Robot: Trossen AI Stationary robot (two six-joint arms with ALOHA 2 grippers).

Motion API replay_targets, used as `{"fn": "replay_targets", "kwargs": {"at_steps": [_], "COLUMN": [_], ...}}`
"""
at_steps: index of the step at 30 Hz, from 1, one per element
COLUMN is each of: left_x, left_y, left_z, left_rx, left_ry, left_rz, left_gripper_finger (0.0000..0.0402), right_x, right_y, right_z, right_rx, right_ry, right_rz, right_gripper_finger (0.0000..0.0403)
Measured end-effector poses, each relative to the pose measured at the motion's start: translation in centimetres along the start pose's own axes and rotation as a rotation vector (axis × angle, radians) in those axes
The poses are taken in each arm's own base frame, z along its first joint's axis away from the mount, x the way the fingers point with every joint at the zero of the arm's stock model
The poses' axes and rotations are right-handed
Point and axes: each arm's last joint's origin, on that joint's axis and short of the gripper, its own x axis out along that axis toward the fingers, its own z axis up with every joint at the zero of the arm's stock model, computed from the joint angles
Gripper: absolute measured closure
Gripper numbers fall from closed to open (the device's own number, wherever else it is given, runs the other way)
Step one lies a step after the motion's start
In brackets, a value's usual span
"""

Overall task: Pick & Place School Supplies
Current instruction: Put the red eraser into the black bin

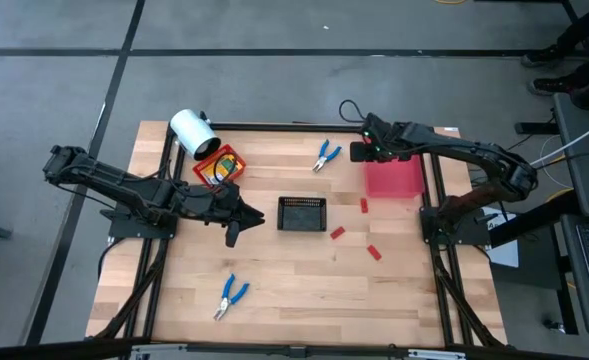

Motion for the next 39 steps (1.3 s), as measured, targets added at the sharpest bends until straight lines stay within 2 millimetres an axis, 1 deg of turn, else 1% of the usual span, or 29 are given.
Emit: {"fn": "replay_targets", "kwargs": {"at_steps": [4,8,11,15,19,22,25,29,32,34,36,39], "left_x": [0.0,0.0,0.0,0.0,0.0,-0.1,-0.7,-1.8,-2.6,-2.9,-3.0,-3.0], "left_y": [0.0,0.0,0.0,0.1,0.1,-0.4,-1.7,-3.6,-4.4,-4.7,-4.8,-4.7], "left_z": [0.0,0.0,0.1,0.1,0.0,-0.1,0.6,2.3,3.3,3.8,4.0,4.2], "left_rx": [0.002,0.013,0.013,-0.008,-0.017,0.038,0.108,0.176,0.209,0.227,0.244,0.258], "left_ry": [-0.003,-0.004,-0.011,-0.034,-0.027,-0.009,-0.022,-0.074,-0.116,-0.139,-0.153,-0.156], "left_rz": [-0.002,-0.002,0.009,0.041,0.043,0.012,-0.026,-0.001,0.05,0.075,0.085,0.093], "left_gripper_finger": [0.0304,0.0304,0.0304,0.0304,0.0301,0.0294,0.0293,0.03,0.0304,0.0306,0.0306,0.0306], "right_x": [-1.1,-2.9,-4.1,-5.2,-6.1,-6.7,-7.4,-9.0,-9.8,-9.8,-9.2,-7.9], "right_y": [-0.1,1.8,4.0,6.2,7.0,6.6,5.8,5.0,4.2,3.5,2.9,2.7], "right_z": [0.2,-0.5,-2.1,-4.8,-8.6,-11.8,-14.7,-18.5,-20.7,-21.6,-22.2,-22.9], "right_rx": [-0.003,-0.08,-0.22,-0.423,-0.637,-0.776,-0.849,-0.761,-0.67,-0.597,-0.543,-0.456], "right_ry": [-0.039,-0.08,-0.088,-0.045,0.093,0.212,0.317,0.399,0.426,0.411,0.392,0.399], "right_rz": [0.047,0.254,0.439,0.595,0.675,0.627,0.555,0.493,0.416,0.317,0.224,0.183], "right_gripper_finger": [0.0263,0.0253,0.026,0.0272,0.0283,0.0288,0.0291,0.0291,0.0292,0.0294,0.0294,0.029]}}
